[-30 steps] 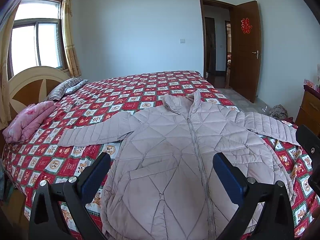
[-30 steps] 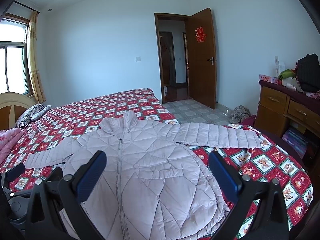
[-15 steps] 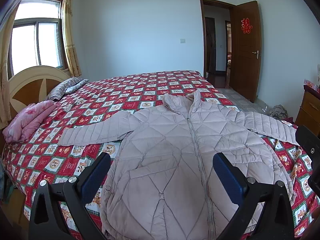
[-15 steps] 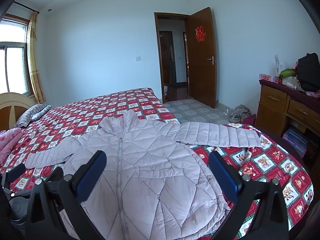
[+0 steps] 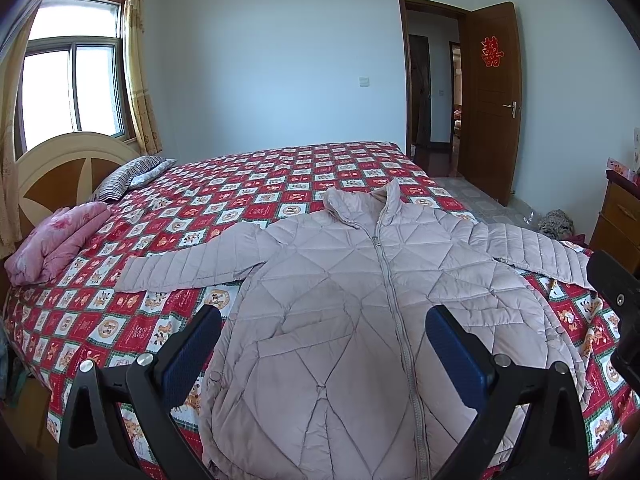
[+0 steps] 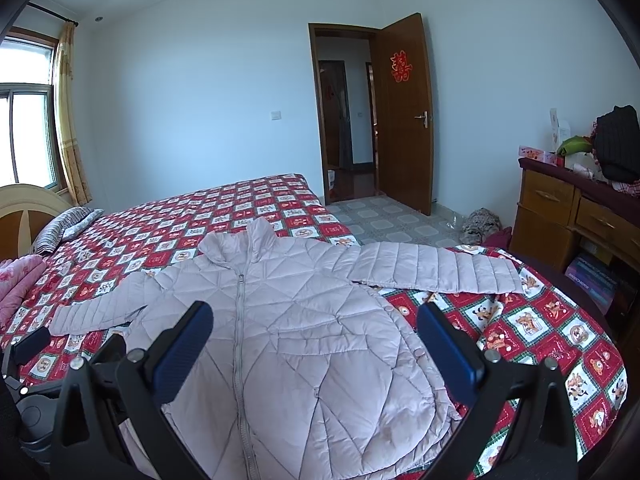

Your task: Fold large clothes

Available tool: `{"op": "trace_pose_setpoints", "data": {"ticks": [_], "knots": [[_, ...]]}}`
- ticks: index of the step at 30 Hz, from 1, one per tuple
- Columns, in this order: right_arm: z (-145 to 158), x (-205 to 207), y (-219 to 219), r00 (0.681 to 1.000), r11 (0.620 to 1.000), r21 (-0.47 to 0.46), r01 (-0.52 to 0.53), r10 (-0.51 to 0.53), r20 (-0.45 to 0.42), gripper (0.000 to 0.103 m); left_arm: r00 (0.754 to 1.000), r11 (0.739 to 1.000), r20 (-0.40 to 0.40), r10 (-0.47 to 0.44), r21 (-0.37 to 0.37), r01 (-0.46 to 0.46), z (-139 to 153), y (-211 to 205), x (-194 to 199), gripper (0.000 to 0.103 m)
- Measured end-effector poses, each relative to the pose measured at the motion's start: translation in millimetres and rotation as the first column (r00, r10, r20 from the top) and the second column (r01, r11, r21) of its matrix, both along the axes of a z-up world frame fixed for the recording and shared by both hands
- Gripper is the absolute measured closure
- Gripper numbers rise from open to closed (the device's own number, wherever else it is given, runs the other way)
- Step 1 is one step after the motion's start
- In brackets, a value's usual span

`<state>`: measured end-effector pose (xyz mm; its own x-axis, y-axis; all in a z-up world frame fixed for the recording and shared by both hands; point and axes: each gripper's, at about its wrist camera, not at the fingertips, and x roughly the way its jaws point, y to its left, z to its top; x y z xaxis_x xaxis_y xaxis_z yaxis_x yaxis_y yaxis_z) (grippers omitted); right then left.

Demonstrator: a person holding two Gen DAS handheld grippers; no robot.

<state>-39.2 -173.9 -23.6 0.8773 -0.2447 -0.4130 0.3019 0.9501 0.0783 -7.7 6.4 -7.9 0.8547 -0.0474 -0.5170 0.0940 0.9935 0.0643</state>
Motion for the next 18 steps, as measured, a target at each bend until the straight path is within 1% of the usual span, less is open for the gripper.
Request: {"op": "trace_pose_setpoints", "data": {"ticks": [4,8,18], "knots": [[-1,6,-3,1.000,1.000,-0.015,0.012,-0.012,-0.006,0.000,1.000,1.000,-0.009,-0.013,-0.010,0.013,-3,0,6,0.001],[-4,16,-9,0.999,0.999,-0.025,0.033,-0.034,-0.017,0.000,0.999,1.000,-0.028,-0.023,-0.003,0.023,-10,-5,15,0.001],[-18,48,-26,0.994,0.998,-0.019,0.063,-0.064,-0.084,0.000,0.996,0.999,-0.080,-0.043,0.006,0.044,-31,-14,48,0.001]]}}
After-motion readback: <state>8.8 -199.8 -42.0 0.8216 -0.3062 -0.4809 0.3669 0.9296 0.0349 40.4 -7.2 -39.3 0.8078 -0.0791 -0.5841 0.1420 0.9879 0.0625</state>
